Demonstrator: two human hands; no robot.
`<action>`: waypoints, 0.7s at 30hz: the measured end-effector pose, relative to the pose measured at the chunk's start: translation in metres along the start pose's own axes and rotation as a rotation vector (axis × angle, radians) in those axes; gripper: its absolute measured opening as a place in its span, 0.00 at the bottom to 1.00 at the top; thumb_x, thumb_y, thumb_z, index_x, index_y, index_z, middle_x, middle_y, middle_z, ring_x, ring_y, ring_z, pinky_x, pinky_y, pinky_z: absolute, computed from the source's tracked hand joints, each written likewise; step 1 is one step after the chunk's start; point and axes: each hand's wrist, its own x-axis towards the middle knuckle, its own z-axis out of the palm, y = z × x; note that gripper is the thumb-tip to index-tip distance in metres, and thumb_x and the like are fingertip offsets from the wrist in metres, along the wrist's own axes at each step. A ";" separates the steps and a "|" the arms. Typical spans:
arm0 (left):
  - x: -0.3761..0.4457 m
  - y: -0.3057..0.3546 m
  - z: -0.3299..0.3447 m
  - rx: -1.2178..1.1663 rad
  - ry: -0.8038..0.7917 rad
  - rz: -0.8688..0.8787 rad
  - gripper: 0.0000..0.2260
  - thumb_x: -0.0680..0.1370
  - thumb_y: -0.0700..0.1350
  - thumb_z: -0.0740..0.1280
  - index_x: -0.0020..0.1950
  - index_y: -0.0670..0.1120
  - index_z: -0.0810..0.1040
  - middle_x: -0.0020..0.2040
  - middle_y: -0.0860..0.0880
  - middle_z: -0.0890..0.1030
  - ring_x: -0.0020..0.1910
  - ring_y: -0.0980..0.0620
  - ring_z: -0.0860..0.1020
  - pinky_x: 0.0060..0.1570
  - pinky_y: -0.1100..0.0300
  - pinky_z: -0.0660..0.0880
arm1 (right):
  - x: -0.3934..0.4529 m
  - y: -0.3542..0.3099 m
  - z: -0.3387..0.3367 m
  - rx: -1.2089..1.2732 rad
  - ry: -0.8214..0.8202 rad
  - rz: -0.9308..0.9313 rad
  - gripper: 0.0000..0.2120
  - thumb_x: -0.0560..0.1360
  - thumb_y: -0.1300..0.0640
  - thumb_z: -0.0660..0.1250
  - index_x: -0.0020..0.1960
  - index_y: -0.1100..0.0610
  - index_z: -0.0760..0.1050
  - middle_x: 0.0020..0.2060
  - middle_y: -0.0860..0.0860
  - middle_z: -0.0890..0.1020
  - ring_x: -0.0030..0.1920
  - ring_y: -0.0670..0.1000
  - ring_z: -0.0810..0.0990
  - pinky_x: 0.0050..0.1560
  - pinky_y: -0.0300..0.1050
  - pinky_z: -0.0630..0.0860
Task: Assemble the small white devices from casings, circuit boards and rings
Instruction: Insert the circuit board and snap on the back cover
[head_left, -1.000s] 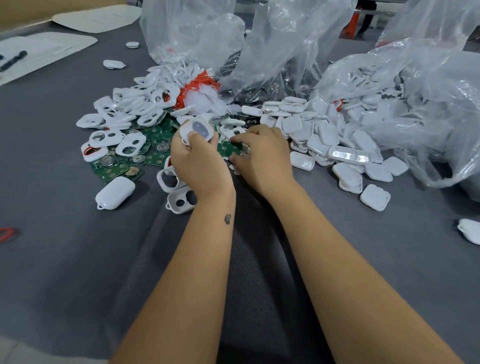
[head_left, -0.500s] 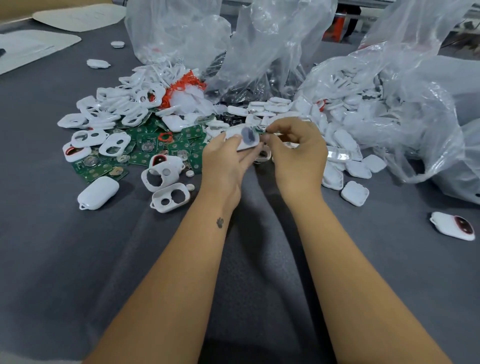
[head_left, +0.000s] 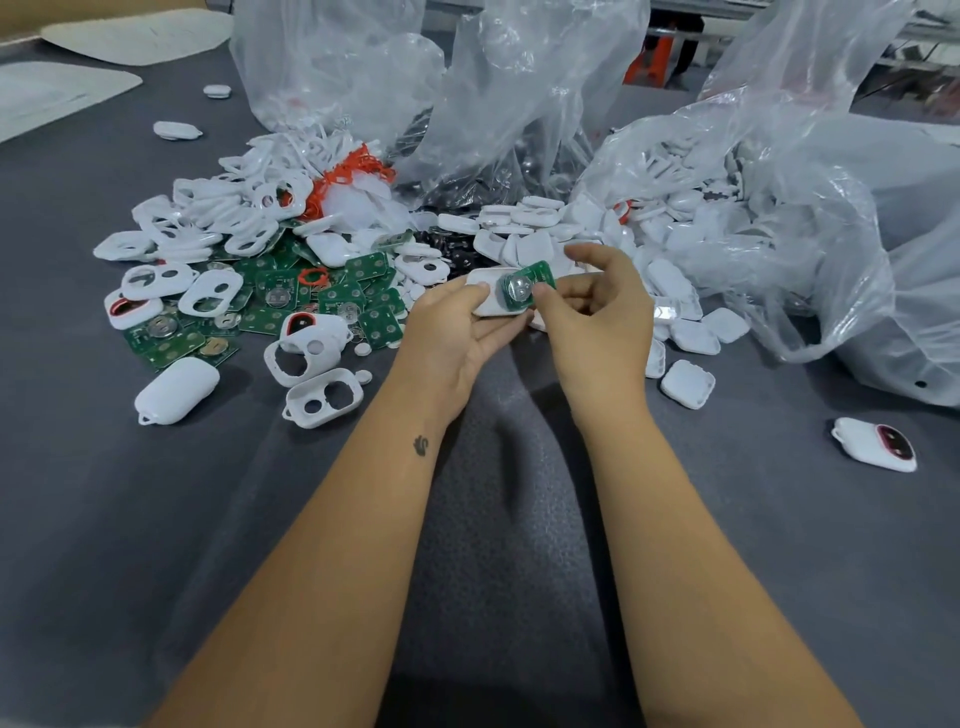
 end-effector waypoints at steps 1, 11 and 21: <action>0.000 0.001 0.000 -0.003 0.003 -0.016 0.08 0.82 0.34 0.56 0.54 0.34 0.75 0.46 0.38 0.83 0.42 0.45 0.83 0.44 0.56 0.83 | 0.001 0.000 -0.001 -0.015 -0.019 0.008 0.14 0.72 0.66 0.71 0.51 0.49 0.76 0.35 0.49 0.78 0.36 0.46 0.76 0.41 0.41 0.76; 0.000 0.004 -0.004 -0.101 -0.077 -0.144 0.17 0.84 0.47 0.54 0.57 0.35 0.75 0.44 0.38 0.85 0.43 0.43 0.84 0.46 0.52 0.82 | 0.002 -0.005 -0.007 0.128 0.011 0.125 0.09 0.71 0.67 0.69 0.39 0.54 0.77 0.28 0.48 0.79 0.26 0.43 0.77 0.29 0.32 0.71; -0.001 0.003 -0.003 -0.060 -0.117 -0.154 0.20 0.84 0.48 0.53 0.60 0.33 0.74 0.49 0.36 0.83 0.48 0.42 0.83 0.49 0.52 0.82 | 0.003 0.002 -0.003 0.027 -0.003 0.109 0.06 0.66 0.62 0.69 0.36 0.51 0.78 0.29 0.50 0.81 0.33 0.51 0.80 0.43 0.55 0.80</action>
